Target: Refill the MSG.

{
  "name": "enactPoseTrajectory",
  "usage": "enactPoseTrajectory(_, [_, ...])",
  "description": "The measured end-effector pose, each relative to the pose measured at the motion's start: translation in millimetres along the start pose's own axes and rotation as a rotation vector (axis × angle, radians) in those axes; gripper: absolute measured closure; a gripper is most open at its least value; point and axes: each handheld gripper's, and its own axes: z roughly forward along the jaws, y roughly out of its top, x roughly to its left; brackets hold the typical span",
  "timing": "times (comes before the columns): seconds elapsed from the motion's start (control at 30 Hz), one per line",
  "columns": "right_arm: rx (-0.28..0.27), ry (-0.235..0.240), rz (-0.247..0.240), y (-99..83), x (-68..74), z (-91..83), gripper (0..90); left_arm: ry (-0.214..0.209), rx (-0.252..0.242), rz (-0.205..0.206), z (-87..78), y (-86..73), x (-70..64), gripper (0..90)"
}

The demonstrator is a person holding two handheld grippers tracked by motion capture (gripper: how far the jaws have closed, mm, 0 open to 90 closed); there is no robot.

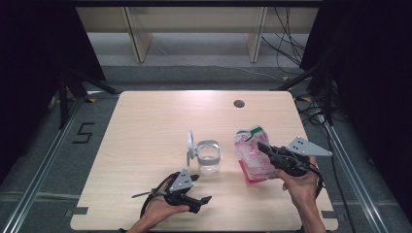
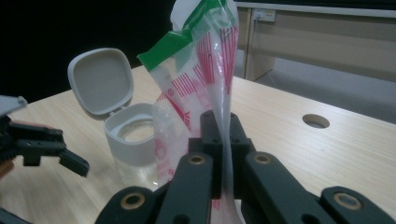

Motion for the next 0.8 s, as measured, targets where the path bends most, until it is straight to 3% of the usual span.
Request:
enactPoseTrajectory(0.1, [-0.017,0.011,-0.024,3.5,-0.5,2.2,90.0,0.001,0.003,0.017,9.1,6.0,-3.9,16.8])
enactPoseTrajectory(0.13, [-0.018,-0.009,-0.013,5.3,1.3,2.5,90.0,0.010,-0.007,0.017,11.3,8.7,-5.0,16.8])
enactPoseTrajectory(0.17, [-0.019,0.018,-0.019,7.6,1.1,3.2,90.0,0.000,-0.020,0.019,13.8,11.8,-6.0,17.0])
enactPoseTrajectory(0.2, [-0.027,0.004,-0.047,13.2,1.6,3.9,90.0,0.001,-0.045,0.024,18.7,17.5,-10.4,17.9])
enactPoseTrajectory(0.27, [-0.037,0.014,-0.040,15.4,3.3,5.1,90.0,0.015,-0.041,0.037,20.2,20.0,-12.1,18.0])
enactPoseTrajectory(0.4, [-0.047,0.033,-0.038,24.4,11.0,5.8,90.0,-0.015,-0.053,0.030,33.1,26.2,-17.6,19.3])
enactPoseTrajectory(0.47, [-0.057,0.037,-0.061,29.1,13.8,7.6,90.0,-0.009,-0.066,-0.005,45.7,29.5,-20.1,21.5])
enactPoseTrajectory(0.53, [-0.047,0.047,-0.046,30.6,17.0,6.9,90.0,-0.021,-0.071,-0.026,52.0,33.0,-21.4,23.3])
enactPoseTrajectory(0.57, [-0.054,0.054,-0.065,31.6,17.0,7.5,90.0,-0.023,-0.063,-0.016,54.4,34.8,-22.5,25.7])
enactPoseTrajectory(0.63, [-0.052,0.062,-0.039,31.9,20.1,7.7,90.0,-0.019,-0.053,-0.002,57.1,36.3,-23.3,28.2])
enactPoseTrajectory(0.73, [-0.052,0.072,-0.070,34.2,23.2,8.1,90.0,-0.017,-0.068,-0.007,67.6,40.2,-29.6,31.0])
enactPoseTrajectory(0.8, [-0.055,0.084,-0.062,35.2,26.3,9.3,90.0,0.001,-0.071,0.004,71.9,41.6,-32.5,33.9])
